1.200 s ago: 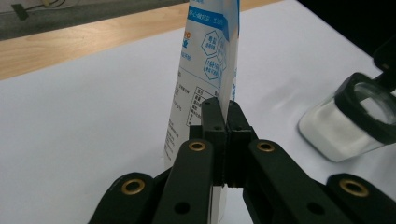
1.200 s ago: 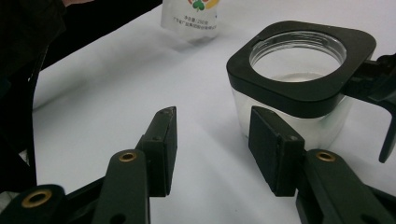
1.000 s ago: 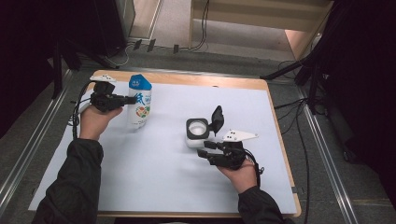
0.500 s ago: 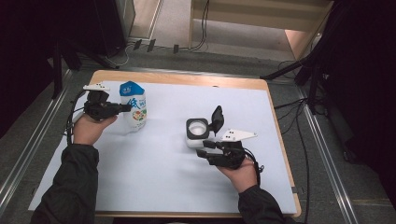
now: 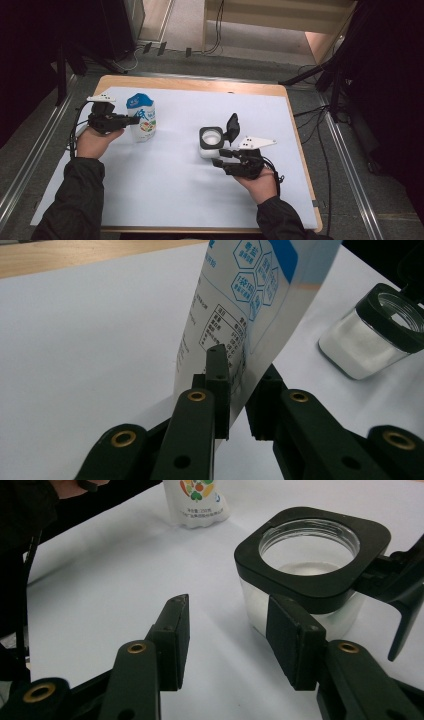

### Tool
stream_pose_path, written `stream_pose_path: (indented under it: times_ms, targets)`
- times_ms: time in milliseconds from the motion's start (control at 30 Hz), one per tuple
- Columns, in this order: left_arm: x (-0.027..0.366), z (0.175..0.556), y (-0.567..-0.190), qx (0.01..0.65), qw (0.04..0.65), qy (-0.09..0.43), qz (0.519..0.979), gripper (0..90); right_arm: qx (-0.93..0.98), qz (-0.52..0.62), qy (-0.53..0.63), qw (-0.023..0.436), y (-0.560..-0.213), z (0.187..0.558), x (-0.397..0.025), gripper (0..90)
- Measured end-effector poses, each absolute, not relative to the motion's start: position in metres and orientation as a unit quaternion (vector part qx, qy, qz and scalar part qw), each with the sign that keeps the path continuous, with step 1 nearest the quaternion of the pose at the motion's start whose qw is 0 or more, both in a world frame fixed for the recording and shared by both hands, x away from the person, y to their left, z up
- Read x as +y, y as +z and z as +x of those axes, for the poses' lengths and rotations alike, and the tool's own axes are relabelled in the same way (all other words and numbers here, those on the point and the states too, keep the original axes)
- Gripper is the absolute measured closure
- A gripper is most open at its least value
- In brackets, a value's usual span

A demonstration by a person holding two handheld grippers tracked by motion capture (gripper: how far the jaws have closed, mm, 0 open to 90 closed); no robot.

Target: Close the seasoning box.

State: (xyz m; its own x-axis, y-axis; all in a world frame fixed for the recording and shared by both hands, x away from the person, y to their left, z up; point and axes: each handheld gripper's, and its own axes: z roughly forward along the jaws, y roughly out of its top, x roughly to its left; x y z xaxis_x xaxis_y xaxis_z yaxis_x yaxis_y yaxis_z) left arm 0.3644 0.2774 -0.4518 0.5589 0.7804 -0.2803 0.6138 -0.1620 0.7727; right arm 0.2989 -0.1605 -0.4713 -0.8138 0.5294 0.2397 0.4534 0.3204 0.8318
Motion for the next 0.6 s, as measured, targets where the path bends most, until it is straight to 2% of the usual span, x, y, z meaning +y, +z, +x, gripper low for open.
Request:
stream_pose_path:
  times_ms: [333, 600]
  targets:
    - [0.276, 0.362, -0.454, 0.457, 0.457, 0.087, 0.758, 73.4, 0.811, 0.309, 0.496, 0.039, -0.471, 0.298, -0.164, 53.6]
    - [0.277, 0.356, -0.451, 0.461, 0.453, 0.097, 0.756, 54.8, 0.806, 0.318, 0.497, 0.046, -0.466, 0.3, -0.177, 56.2]
